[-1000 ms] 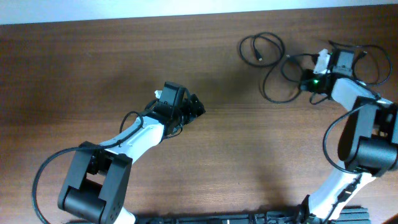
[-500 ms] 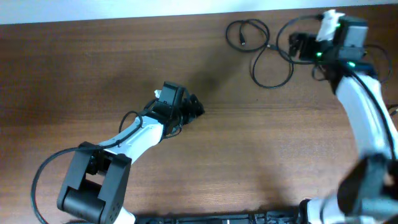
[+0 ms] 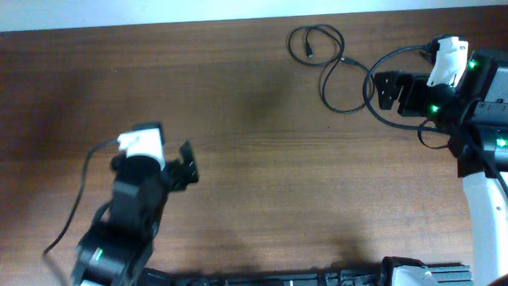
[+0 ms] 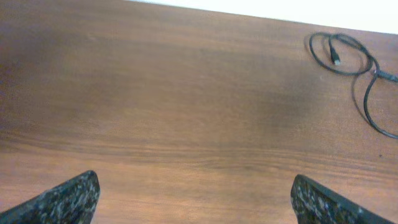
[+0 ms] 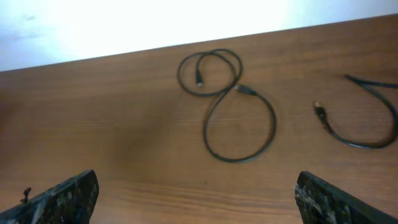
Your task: Untangle cables
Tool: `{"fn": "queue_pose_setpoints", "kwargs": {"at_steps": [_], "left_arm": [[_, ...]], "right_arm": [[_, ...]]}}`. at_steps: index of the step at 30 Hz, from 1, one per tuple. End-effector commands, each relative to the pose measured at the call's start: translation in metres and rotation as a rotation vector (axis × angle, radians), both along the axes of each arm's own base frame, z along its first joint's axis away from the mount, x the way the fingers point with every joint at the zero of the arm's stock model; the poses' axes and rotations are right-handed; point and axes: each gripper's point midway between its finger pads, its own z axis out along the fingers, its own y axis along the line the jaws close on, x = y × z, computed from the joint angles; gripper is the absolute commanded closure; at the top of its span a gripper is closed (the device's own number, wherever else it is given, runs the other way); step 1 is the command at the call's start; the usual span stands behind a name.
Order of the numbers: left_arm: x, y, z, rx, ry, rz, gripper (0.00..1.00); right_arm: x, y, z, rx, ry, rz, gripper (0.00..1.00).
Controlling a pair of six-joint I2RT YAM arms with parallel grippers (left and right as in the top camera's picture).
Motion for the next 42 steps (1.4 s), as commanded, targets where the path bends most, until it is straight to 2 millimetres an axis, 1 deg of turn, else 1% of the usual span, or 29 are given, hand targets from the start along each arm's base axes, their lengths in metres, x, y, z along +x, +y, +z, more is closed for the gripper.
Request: {"fn": "queue_pose_setpoints", "kwargs": {"at_steps": [1,3,5,7,10,12,14,15,17,18,20,22,27,30,32,36,37,39,40,42], "left_arm": [[-0.035,0.041,0.031,0.123,-0.116,0.105,0.01],[-0.047,0.045,0.032,0.12,-0.123,0.106,0.01],[-0.052,0.047,0.03,0.123,-0.115,0.105,0.01],[-0.054,0.048,0.026,0.132,-0.093,0.104,0.01],[-0.055,0.048,0.026,0.131,-0.096,0.105,0.01],[-0.055,0.049,0.026,0.131,-0.096,0.108,0.01],[-0.057,0.057,0.028,0.13,-0.101,0.144,0.01],[-0.06,0.067,0.03,0.127,-0.111,0.188,0.01],[-0.076,0.09,0.042,0.112,-0.174,0.292,0.01],[-0.084,0.095,0.049,0.103,-0.213,0.318,0.01],[-0.101,0.1,0.062,0.081,-0.296,0.338,0.01],[-0.124,0.102,0.078,0.048,-0.407,0.345,0.01],[-0.165,0.107,0.096,-0.005,-0.589,0.355,0.01],[-0.167,0.107,0.093,0.001,-0.575,0.359,0.01],[-0.167,0.107,0.084,0.012,-0.538,0.357,0.01],[-0.172,0.108,0.049,0.054,-0.386,0.346,0.01],[-0.172,0.107,0.047,0.056,-0.376,0.343,0.01],[-0.166,0.102,0.059,0.023,-0.435,0.318,0.01],[-0.159,0.093,0.067,-0.004,-0.473,0.275,0.01],[-0.147,0.076,0.072,-0.045,-0.512,0.186,0.01]], "right_arm": [[-0.015,0.016,0.014,0.047,-0.029,0.066,0.01],[-0.023,0.017,0.013,0.049,-0.013,0.066,0.01],[-0.026,0.017,0.011,0.051,-0.001,0.065,0.01],[-0.027,0.017,0.009,0.053,0.011,0.065,0.01],[-0.028,0.018,0.002,0.06,0.039,0.066,0.01],[-0.033,0.024,-0.004,0.09,0.078,0.092,0.02],[-0.04,0.026,-0.01,0.101,0.117,0.093,0.01],[-0.044,0.026,-0.014,0.105,0.14,0.093,0.01],[-0.05,0.027,-0.02,0.098,0.173,0.102,0.01],[-0.052,0.028,-0.022,0.101,0.185,0.102,0.01],[-0.053,0.028,-0.023,0.103,0.192,0.102,0.01],[-0.055,0.03,-0.024,0.113,0.201,0.111,0.01],[-0.058,0.041,-0.025,0.115,0.209,0.148,0.01],[-0.06,0.052,-0.025,0.092,0.203,0.201,0.01],[-0.063,0.056,-0.026,0.082,0.21,0.224,0.01],[-0.065,0.059,-0.027,0.073,0.214,0.241,0.01],[-0.066,0.059,-0.028,0.074,0.217,0.241,0.01],[-0.067,0.059,-0.029,0.075,0.223,0.241,0.01],[-0.067,0.059,-0.029,0.075,0.223,0.241,0.01],[-0.067,0.059,-0.029,0.075,0.223,0.241,0.01]]}}
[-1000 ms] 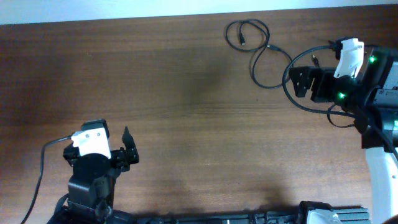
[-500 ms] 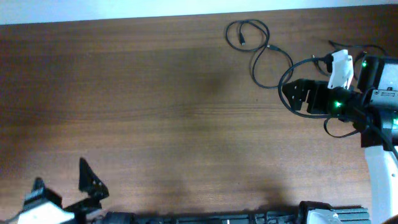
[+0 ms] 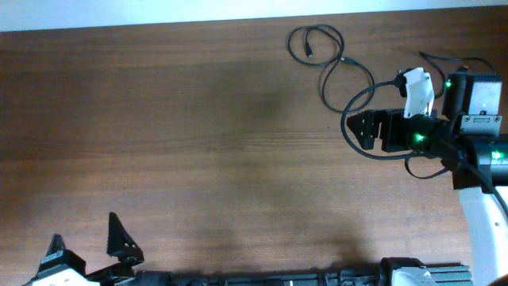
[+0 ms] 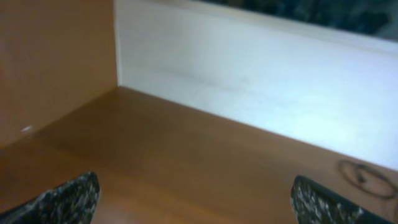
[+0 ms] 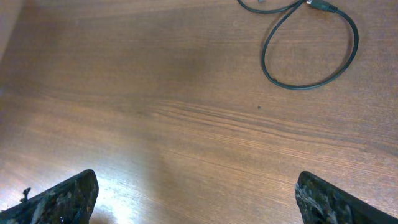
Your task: Untangle cables
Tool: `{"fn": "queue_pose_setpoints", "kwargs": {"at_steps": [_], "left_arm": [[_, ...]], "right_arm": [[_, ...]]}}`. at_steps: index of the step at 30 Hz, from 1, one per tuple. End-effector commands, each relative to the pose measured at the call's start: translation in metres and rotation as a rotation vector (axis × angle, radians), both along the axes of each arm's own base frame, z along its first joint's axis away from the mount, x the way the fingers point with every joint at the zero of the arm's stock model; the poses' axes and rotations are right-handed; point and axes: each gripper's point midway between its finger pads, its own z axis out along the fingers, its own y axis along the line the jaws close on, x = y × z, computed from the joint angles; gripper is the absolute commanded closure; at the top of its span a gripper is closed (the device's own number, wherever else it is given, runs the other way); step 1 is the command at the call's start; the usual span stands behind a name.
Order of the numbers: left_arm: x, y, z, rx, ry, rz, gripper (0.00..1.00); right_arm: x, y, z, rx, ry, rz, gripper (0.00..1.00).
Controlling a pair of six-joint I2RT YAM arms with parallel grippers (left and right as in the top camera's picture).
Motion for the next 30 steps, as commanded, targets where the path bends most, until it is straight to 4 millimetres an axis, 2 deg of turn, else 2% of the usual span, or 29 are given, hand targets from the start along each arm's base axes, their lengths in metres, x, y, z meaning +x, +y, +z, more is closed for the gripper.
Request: {"fn": "queue_pose_setpoints", "kwargs": {"at_steps": [1,4,5,9,13,17,21,30], "left_arm": [[0.021,-0.025,-0.007,-0.002,-0.012,-0.135,0.01],[0.048,-0.031,-0.036,-0.002,0.027,-0.155,0.01],[0.065,-0.041,-0.049,-0.007,0.021,-0.204,0.01],[0.097,-0.073,-0.079,0.071,-0.002,-0.376,0.01],[0.119,-0.077,-0.112,0.073,-0.03,-0.387,0.01],[0.127,-0.084,-0.129,0.073,-0.048,-0.419,0.01],[0.131,-0.087,-0.161,0.065,0.011,-0.434,0.01],[0.132,-0.086,-0.163,0.064,0.02,-0.432,0.01]], "right_arm": [[-0.002,0.005,0.001,0.002,-0.006,0.028,0.01],[-0.002,0.005,0.0,0.002,-0.003,0.028,0.01],[-0.003,0.005,0.0,0.002,0.001,0.028,0.01],[-0.005,0.005,-0.002,0.001,0.011,0.03,0.01],[-0.007,0.005,-0.004,0.002,0.025,0.03,0.01],[-0.008,0.005,-0.005,-0.001,0.027,0.036,0.01],[-0.009,0.006,-0.005,0.001,0.027,0.038,0.0],[-0.012,0.006,-0.007,-0.027,0.023,0.077,0.01]]}}
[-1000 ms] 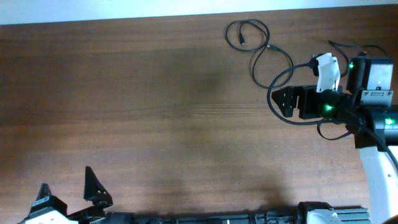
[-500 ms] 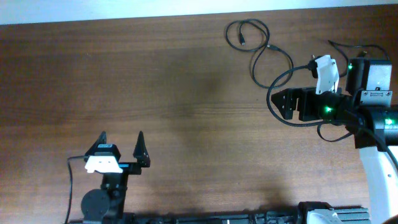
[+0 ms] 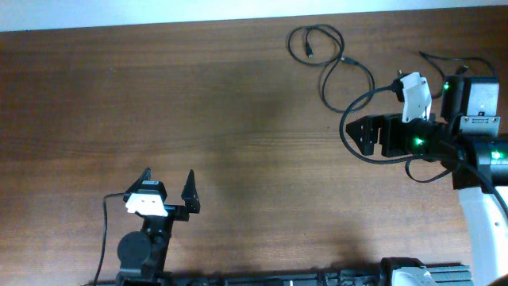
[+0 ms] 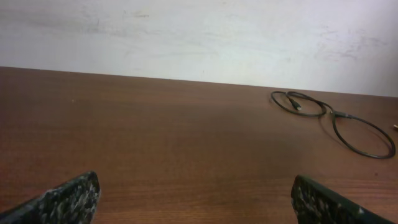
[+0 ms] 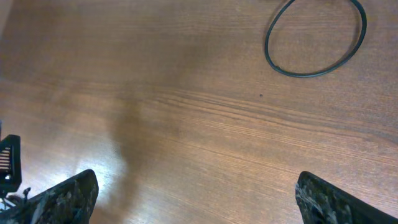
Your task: Untangle cables
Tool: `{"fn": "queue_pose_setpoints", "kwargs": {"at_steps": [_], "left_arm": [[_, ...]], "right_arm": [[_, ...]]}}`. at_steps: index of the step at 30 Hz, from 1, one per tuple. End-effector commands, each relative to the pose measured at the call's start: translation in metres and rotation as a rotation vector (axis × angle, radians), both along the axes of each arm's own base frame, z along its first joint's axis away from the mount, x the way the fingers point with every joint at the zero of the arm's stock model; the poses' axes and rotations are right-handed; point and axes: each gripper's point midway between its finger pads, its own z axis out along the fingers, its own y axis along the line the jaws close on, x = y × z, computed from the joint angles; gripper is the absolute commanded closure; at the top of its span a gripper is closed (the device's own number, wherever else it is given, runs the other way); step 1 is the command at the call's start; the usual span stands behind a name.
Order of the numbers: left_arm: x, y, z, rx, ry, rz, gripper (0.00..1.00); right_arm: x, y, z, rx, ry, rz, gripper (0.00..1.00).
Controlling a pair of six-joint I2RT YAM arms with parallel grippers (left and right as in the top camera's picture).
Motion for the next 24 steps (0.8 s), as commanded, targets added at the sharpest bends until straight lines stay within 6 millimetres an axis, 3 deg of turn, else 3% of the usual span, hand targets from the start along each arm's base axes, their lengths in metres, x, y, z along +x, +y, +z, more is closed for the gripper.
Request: {"fn": "queue_pose_setpoints", "kwargs": {"at_steps": [1,6,15,19,24], "left_arm": [[0.0,0.0,-0.004,0.015,0.007,-0.006,0.01],[0.0,0.0,-0.004,0.016,0.007,-0.006,0.01],[0.001,0.0,0.0,0.013,-0.017,-0.006,0.01],[0.002,0.019,0.0,0.014,-0.017,0.073,0.01],[0.003,0.02,-0.001,0.014,-0.016,0.08,0.01]], "right_arm": [[-0.004,0.005,-0.001,-0.016,-0.008,0.053,0.01],[-0.009,0.015,0.002,0.021,-0.02,0.115,0.01],[-0.009,0.015,0.002,0.011,-0.031,0.134,0.01],[-0.01,0.017,-0.001,0.011,-0.03,0.155,0.01],[-0.011,0.017,-0.003,0.011,-0.028,0.162,0.01]]}}
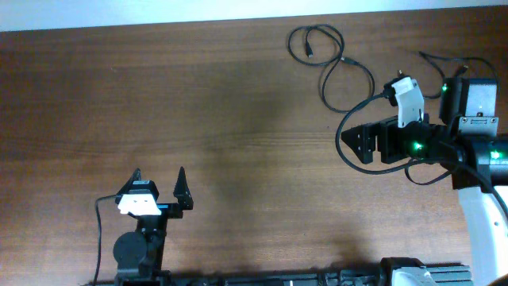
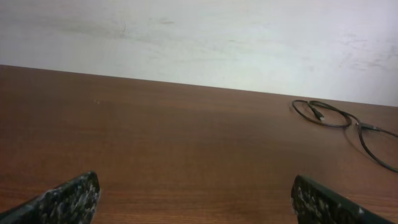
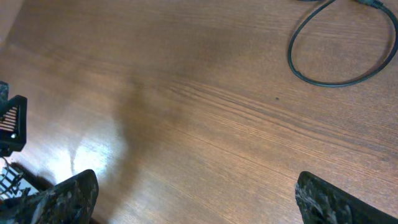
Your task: Untangle cables
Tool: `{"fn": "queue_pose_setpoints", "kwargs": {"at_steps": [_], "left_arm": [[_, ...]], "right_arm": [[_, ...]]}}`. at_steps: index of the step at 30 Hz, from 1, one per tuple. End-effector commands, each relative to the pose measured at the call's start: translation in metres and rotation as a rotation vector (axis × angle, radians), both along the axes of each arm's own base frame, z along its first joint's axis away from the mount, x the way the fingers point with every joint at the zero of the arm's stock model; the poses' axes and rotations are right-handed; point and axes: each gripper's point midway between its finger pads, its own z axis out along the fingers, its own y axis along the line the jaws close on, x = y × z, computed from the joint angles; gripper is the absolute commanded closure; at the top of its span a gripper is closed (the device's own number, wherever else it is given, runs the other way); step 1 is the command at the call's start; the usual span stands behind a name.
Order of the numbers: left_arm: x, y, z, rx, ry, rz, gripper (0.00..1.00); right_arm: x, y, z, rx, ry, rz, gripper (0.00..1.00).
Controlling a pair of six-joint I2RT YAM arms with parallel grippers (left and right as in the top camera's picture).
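Note:
A thin black cable [image 1: 325,59] lies at the table's far right in a small coil and a larger loop. It also shows far off in the left wrist view as the cable [image 2: 323,114], and as a loop [image 3: 339,84] at the top of the right wrist view. A second black cable [image 1: 432,57] lies apart from it, partly behind the right arm. My left gripper [image 1: 158,178] stands open at the front edge, far from both. Just in front of the loop, my right gripper [image 1: 355,144] is open and empty.
The brown wooden table [image 1: 222,119] ends at a pale wall [image 2: 199,37] at the back. The left arm's own cable [image 1: 99,230] hangs at the front left. Part of the left gripper [image 3: 12,121] shows at the left edge of the right wrist view.
The left gripper has shifted slightly to the left along the front edge. The right gripper has tilted and moved a little nearer the front. Both remain open and the cables lie unmoved.
At first the left gripper was over the table's left middle and the right gripper was close by the cables. Then the left arm was in the front left corner and the right gripper was in front of the loop. Later the left gripper stood at the front edge, as now.

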Motion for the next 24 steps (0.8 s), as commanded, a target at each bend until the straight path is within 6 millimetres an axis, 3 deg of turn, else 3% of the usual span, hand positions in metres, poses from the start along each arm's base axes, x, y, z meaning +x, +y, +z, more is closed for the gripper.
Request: {"fn": "queue_pose_setpoints", "kwargs": {"at_steps": [1,8,24], "left_arm": [[0.0,0.0,-0.002,0.012,-0.003,-0.002,0.01],[0.0,0.0,-0.002,0.013,-0.002,-0.002,0.01],[0.0,0.0,-0.002,0.012,-0.002,-0.002,0.01]], "right_arm": [[-0.003,0.006,-0.002,0.011,0.003,0.03,0.01],[-0.019,0.003,-0.014,-0.002,0.095,0.018,0.01],[-0.017,-0.008,-0.02,-0.068,0.102,-0.02,0.01]]}}
